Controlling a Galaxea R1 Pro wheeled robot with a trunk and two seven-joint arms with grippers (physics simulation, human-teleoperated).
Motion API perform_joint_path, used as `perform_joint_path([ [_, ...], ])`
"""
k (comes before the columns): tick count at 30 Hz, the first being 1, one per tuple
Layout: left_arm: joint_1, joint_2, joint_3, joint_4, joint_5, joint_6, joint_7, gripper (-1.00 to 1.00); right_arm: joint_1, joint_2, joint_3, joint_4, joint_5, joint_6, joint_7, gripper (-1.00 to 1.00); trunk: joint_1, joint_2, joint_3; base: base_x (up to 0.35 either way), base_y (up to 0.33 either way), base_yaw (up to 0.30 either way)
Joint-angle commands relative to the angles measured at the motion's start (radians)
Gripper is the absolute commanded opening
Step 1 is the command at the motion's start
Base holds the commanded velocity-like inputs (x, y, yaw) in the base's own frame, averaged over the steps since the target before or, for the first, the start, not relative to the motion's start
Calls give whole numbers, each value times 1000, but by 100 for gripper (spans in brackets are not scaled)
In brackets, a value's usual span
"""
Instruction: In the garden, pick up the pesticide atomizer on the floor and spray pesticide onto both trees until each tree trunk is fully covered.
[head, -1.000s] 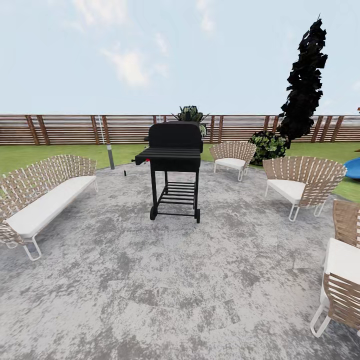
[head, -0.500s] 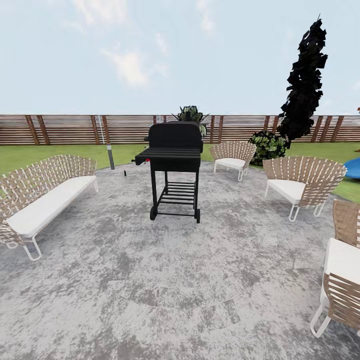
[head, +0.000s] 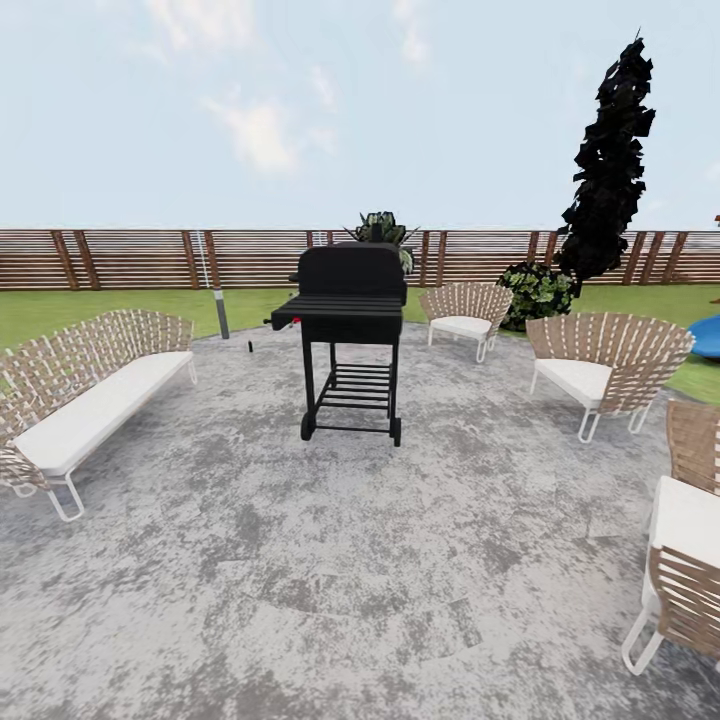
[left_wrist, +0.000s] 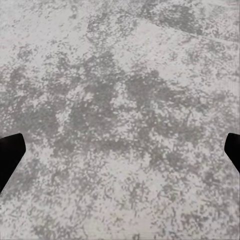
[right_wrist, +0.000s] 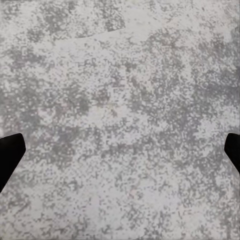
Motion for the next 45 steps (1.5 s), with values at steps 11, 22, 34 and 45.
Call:
perform_joint_path([
  [11, -2, 2, 5, 6, 9, -16, -2, 100, -2, 6, 0, 5, 0, -12, -3, 100, 0, -1, -1, 3, 286, 0],
  [22, -2, 2, 5, 6, 9, -17, -4, 100, -1, 7, 0, 6, 0, -12, -3, 100, 0, -1, -1, 197, 298, 0],
  [34, -2, 2, 5, 6, 9, -17, -4, 100, -2, 7, 0, 6, 0, -12, -2, 100, 0, -1, -1, 261, 295, 0],
  [45, -2, 2, 5, 6, 9, -17, -4, 100, -2, 7, 0, 6, 0, -12, -3, 100, 0, -1, -1, 155, 343, 0],
])
